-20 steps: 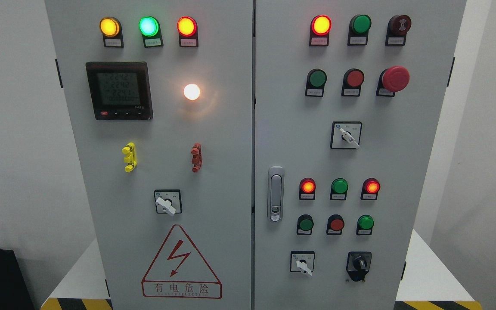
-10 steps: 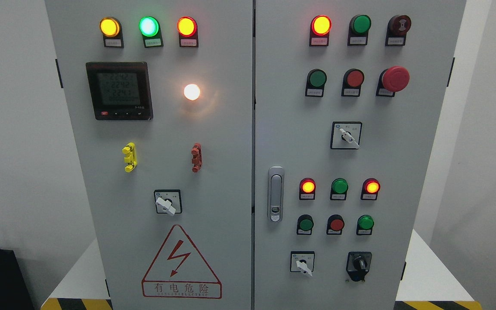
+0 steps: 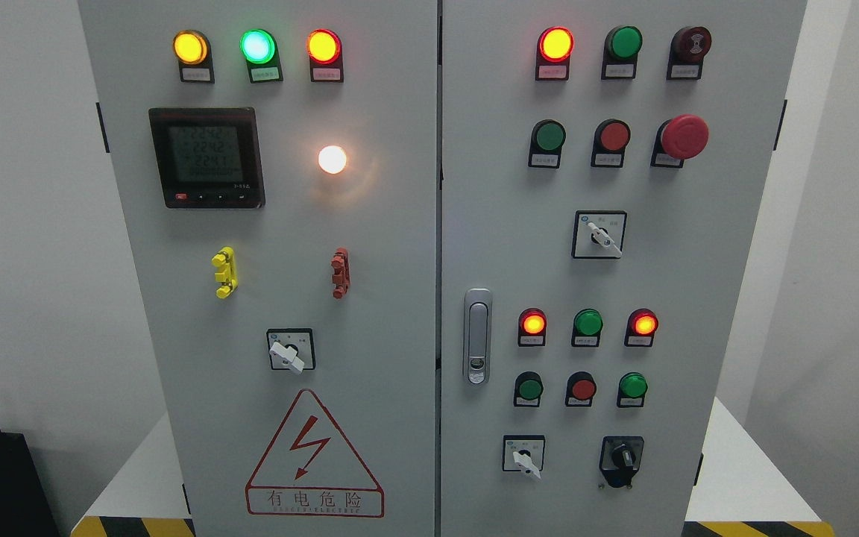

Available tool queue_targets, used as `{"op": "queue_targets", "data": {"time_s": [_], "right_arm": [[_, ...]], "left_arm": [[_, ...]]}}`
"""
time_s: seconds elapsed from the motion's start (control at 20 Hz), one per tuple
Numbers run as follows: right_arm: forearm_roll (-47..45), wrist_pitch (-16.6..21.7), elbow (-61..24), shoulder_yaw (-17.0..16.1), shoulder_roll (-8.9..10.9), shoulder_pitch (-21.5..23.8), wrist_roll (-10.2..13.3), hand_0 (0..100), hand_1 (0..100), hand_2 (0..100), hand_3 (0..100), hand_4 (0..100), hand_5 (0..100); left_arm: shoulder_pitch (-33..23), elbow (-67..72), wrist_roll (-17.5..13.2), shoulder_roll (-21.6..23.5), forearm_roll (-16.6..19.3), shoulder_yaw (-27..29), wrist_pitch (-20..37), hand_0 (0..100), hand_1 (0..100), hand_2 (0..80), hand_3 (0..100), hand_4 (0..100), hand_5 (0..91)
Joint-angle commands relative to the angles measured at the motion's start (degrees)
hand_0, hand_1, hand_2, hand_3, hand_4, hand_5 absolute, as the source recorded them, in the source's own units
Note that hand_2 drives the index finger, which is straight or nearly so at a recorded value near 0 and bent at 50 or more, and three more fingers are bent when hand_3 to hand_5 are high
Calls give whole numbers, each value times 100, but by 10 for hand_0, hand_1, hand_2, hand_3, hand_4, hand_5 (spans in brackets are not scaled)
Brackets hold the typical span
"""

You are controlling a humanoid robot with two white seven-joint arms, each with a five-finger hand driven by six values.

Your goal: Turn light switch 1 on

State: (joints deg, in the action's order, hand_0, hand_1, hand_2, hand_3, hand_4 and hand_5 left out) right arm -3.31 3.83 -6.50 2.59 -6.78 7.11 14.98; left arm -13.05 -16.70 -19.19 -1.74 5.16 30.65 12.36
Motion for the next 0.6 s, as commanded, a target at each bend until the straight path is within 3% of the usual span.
{"op": "queue_targets", "data": {"time_s": [0.0,0.25,0.55], "right_arm": [[-3,-5,0,5,1,1,-4,120,389,0,0,0,0],[-3,4,0,-4,1,1,-4,120,389,0,0,0,0],[-3,4,0,-4,1,1,-4,120,389,0,0,0,0]], "left_arm": [[4,975,-33,60,240,-1447,-286,199,0,0,0,0,0],[100,1072,116,104,240,-2054,-805,181,0,0,0,0,0],[259,1072,644,165,223,-2634,-945,172,0,0,0,0,0]]}}
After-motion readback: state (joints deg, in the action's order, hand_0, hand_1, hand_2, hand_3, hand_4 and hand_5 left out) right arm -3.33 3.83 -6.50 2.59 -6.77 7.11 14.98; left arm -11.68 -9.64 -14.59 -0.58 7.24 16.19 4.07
